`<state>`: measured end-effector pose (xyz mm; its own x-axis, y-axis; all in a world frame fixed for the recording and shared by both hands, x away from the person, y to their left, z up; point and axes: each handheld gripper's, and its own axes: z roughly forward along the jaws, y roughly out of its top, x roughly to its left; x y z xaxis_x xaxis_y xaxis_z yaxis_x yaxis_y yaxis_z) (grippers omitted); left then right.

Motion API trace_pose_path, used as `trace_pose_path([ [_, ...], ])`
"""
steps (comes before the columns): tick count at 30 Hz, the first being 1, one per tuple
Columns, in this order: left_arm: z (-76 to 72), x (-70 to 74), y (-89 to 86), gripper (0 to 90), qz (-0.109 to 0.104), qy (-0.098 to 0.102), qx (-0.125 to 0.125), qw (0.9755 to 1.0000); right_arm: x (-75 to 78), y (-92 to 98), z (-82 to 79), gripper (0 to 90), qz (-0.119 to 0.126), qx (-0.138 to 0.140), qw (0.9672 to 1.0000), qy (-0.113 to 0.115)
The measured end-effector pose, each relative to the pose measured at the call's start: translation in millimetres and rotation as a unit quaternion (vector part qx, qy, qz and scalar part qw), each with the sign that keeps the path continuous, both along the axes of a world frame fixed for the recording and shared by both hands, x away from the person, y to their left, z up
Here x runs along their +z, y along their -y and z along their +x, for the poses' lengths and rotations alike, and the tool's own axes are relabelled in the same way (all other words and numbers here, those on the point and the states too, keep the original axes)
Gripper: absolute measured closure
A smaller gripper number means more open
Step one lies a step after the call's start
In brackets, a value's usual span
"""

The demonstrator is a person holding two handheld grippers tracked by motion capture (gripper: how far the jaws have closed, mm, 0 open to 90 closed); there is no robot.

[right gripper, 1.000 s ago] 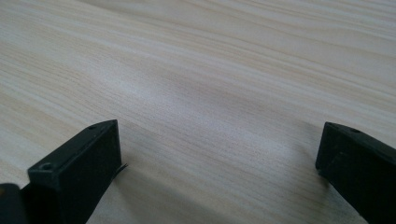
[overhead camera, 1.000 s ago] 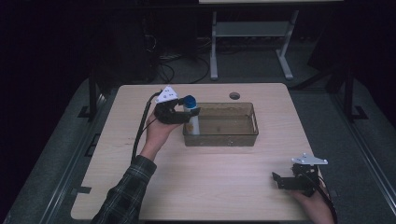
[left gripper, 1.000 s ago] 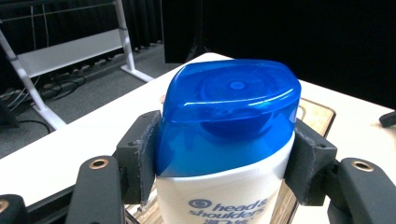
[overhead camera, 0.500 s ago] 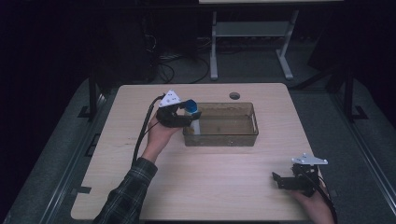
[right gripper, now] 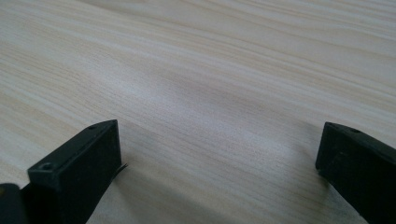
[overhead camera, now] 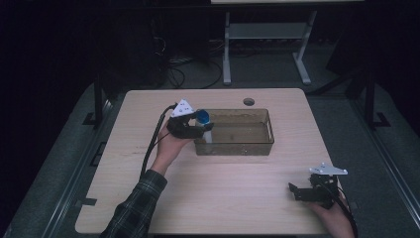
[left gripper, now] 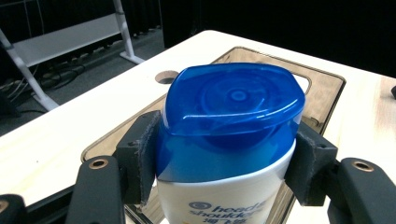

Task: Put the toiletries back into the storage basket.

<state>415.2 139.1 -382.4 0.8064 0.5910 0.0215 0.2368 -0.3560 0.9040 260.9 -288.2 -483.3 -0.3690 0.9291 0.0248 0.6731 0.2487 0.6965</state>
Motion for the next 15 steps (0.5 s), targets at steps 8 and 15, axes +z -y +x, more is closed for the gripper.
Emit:
trace_pose_path([
  [8,-2.5,-4.4,-0.5,35.0,-0.003,-0.003,-0.001,1.0000,0.0,0.0,0.0,0.0,0.000,0.000,1.0000,0.000],
  [15,-3.2,-5.6,-0.9,33.3,-0.019,-0.005,-0.009,0.9998,0.0,0.0,0.0,0.0,0.000,0.000,1.0000,0.000],
])
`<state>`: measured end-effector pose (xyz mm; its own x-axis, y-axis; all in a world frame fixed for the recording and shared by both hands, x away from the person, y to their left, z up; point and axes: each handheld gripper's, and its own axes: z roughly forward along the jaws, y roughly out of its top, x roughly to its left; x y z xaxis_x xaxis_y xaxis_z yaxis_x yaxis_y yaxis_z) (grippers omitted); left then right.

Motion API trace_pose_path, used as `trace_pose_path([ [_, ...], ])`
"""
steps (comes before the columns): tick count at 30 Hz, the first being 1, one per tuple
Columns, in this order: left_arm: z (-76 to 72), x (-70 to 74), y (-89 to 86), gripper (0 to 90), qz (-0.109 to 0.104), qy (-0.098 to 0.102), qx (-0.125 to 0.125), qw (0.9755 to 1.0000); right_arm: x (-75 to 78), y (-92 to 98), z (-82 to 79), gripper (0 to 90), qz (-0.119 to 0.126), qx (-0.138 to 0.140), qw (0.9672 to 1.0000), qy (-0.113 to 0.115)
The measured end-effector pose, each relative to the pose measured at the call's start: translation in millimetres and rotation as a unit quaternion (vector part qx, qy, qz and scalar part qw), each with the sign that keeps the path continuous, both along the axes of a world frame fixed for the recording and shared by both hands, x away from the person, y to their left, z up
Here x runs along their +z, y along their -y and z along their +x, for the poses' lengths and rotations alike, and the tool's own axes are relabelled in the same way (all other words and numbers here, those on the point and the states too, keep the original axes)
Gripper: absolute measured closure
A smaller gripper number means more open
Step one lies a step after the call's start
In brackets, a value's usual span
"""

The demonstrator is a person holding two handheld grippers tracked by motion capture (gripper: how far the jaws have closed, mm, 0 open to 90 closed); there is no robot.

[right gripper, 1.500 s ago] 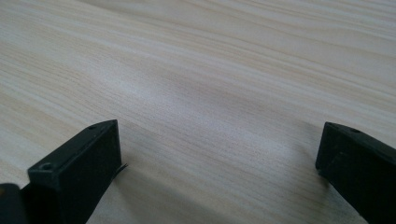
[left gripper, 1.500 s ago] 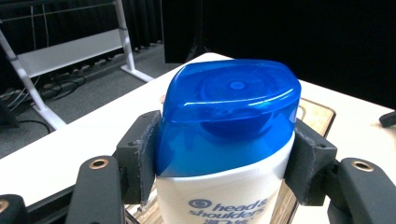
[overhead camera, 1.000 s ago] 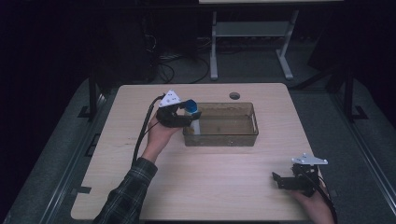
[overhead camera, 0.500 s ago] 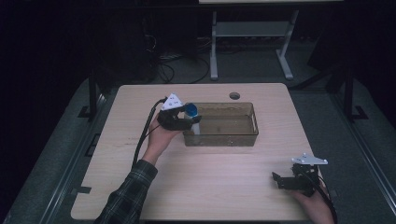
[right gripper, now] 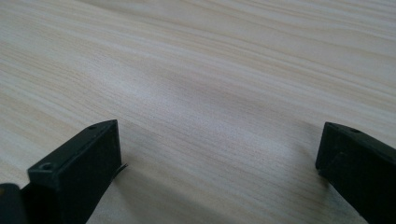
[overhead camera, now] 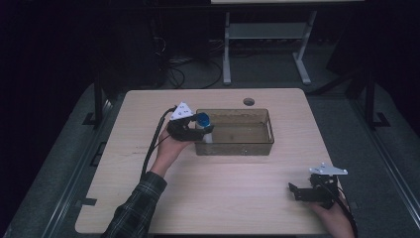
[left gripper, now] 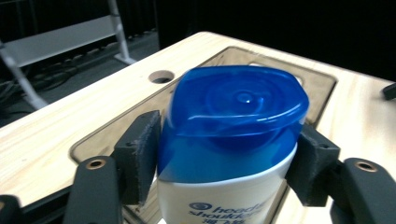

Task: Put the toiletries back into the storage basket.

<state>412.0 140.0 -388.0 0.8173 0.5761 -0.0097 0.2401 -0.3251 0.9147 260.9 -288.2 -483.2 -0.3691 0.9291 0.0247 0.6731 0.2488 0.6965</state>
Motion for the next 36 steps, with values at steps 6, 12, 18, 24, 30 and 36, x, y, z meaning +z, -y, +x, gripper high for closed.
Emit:
trace_pose_path([
  [6,-1.3,1.1,2.4,25.4,-0.003,0.005,0.001,1.0000,0.0,0.0,0.0,0.0,0.000,0.000,1.0000,0.000],
  [12,-1.6,2.6,2.1,15.4,-0.001,0.005,0.001,1.0000,0.0,0.0,0.0,0.0,0.000,0.000,1.0000,0.000],
  [18,-1.7,2.0,1.4,12.6,0.004,-0.002,-0.002,1.0000,-0.1,0.0,0.0,0.0,0.000,0.000,1.0000,0.000],
  [24,-0.5,4.5,-1.4,12.7,0.010,-0.006,0.002,0.9999,-0.1,0.0,0.0,0.0,0.000,0.000,1.0000,0.000],
  [30,-3.8,10.3,-5.8,12.7,0.014,-0.004,0.003,0.9999,0.0,0.0,0.0,0.0,0.000,0.000,1.0000,0.000],
  [36,-10.1,11.5,-13.6,12.7,0.019,-0.003,0.005,0.9998,0.0,0.0,0.0,0.0,0.000,0.000,1.0000,0.000],
])
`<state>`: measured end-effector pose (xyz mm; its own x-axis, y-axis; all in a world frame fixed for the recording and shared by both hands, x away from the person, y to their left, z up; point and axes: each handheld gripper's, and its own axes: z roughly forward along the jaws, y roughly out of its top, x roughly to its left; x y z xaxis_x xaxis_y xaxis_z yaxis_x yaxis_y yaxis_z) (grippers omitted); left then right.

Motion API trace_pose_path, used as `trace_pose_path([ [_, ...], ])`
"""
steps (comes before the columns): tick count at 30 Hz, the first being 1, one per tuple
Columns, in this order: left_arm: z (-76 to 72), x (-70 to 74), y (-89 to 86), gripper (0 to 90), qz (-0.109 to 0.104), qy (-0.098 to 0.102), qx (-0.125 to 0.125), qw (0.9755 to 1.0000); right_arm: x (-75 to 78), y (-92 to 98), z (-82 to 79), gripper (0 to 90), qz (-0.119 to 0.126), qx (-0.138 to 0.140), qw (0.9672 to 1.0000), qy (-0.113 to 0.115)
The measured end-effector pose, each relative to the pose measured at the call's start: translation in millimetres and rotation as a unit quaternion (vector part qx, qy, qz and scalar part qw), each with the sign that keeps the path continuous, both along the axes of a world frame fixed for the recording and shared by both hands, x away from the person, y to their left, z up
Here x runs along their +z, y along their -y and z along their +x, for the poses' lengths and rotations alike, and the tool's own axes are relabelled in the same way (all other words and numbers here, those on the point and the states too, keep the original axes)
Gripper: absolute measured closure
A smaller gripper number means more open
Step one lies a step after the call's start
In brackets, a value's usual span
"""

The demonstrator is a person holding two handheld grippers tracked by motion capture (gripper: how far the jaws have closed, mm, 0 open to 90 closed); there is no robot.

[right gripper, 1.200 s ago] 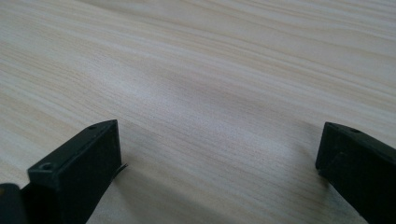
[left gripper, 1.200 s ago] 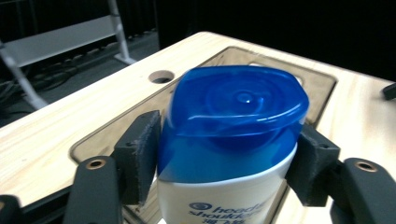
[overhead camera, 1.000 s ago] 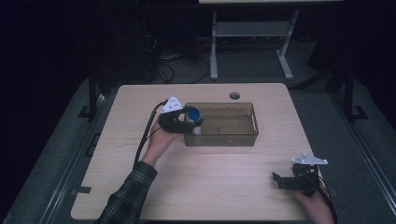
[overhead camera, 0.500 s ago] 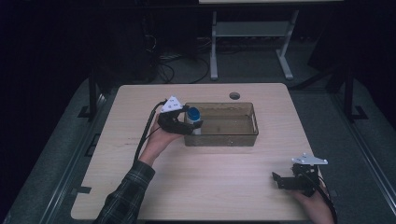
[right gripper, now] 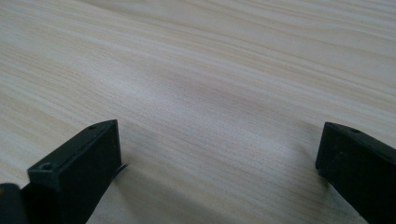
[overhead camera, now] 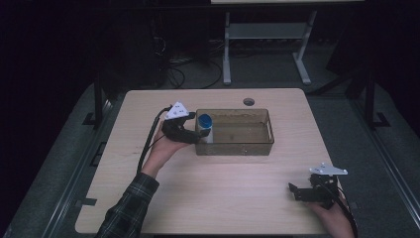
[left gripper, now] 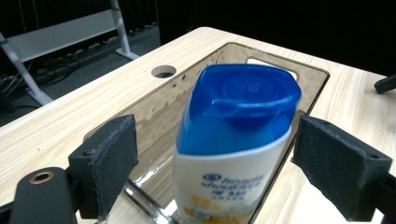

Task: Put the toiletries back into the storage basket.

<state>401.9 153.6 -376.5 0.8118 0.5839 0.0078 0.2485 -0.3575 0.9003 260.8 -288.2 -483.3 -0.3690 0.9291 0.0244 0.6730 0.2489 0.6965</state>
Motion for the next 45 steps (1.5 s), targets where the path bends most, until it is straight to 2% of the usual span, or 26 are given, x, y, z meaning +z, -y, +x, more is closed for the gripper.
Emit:
trace_pose_path([
  [14,-21.6,2.6,-29.6,13.3,-0.001,0.001,0.019,0.9998,0.1,-0.1,-0.1,0.0,0.001,-0.001,1.0000,-0.001],
  [18,-29.3,2.6,-38.3,13.3,0.011,-0.005,0.021,0.9997,0.0,0.0,0.0,0.0,0.000,0.000,1.0000,0.000],
  [28,-51.2,-6.4,-59.1,13.7,0.018,-0.013,0.036,0.9991,0.0,0.0,0.0,0.0,0.000,0.000,1.0000,0.000],
  [39,-80.7,-18.4,-78.6,14.0,0.054,-0.015,0.052,0.9971,0.0,0.0,0.0,0.0,0.000,0.000,1.0000,0.000],
  [45,-92.7,-24.7,-85.4,14.0,0.059,-0.018,0.055,0.9965,0.0,0.0,0.0,0.0,0.000,0.000,1.0000,0.000],
])
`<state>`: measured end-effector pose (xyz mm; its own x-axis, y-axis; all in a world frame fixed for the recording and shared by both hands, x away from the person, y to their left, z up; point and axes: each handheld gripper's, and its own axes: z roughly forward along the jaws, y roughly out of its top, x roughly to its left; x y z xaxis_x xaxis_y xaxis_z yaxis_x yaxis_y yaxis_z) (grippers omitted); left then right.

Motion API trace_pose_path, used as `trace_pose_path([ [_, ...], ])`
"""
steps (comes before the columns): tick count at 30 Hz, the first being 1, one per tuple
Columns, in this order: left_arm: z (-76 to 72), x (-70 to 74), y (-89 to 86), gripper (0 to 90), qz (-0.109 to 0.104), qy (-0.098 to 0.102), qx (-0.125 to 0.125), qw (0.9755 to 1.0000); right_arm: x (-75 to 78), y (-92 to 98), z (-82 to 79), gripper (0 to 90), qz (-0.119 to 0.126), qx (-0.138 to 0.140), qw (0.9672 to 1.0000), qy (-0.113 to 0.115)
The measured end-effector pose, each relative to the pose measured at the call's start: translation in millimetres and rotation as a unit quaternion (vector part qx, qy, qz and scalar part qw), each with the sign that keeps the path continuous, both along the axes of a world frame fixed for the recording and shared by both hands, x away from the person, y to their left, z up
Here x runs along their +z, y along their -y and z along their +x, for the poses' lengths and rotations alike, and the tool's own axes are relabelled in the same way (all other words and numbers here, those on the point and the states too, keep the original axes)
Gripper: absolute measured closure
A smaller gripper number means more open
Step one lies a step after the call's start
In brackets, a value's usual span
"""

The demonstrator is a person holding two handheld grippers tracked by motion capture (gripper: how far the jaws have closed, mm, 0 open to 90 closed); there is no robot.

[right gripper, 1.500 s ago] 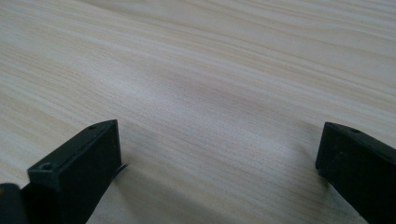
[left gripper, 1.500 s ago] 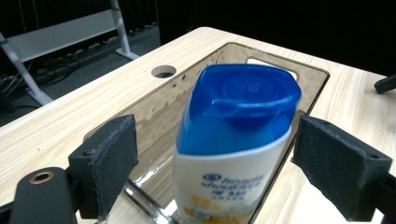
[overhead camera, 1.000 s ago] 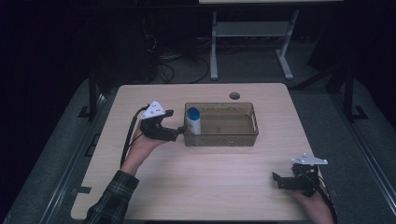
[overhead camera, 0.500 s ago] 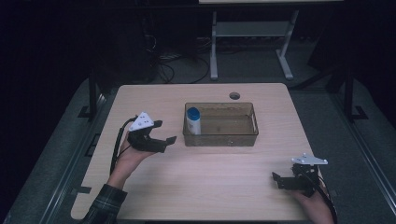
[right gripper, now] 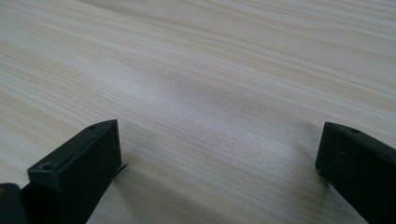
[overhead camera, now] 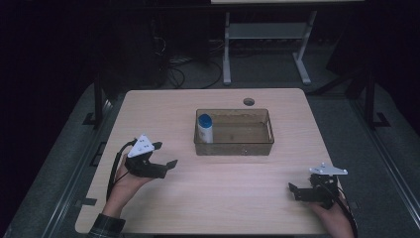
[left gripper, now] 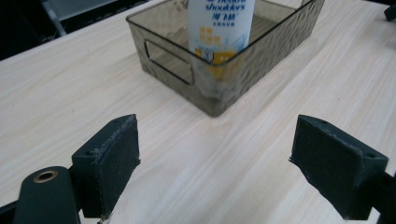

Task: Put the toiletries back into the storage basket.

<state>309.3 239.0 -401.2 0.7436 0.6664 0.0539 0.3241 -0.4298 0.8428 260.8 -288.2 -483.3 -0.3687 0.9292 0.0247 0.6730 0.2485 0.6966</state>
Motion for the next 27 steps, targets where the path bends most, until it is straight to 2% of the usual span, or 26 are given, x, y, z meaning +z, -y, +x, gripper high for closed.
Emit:
trace_pose_path([
  [16,-27.6,-23.9,-18.1,14.1,0.013,-0.005,0.015,0.9998,0.0,0.0,0.0,0.0,0.000,0.000,1.0000,0.000],
  [23,-37.1,-36.6,-25.8,14.1,0.019,-0.022,0.023,0.9993,0.0,0.0,0.0,0.0,0.000,0.000,1.0000,0.000],
  [27,-42.2,-44.9,-32.9,14.1,0.029,-0.030,0.030,0.9987,0.0,0.0,0.0,0.0,0.000,0.000,1.0000,0.000],
])
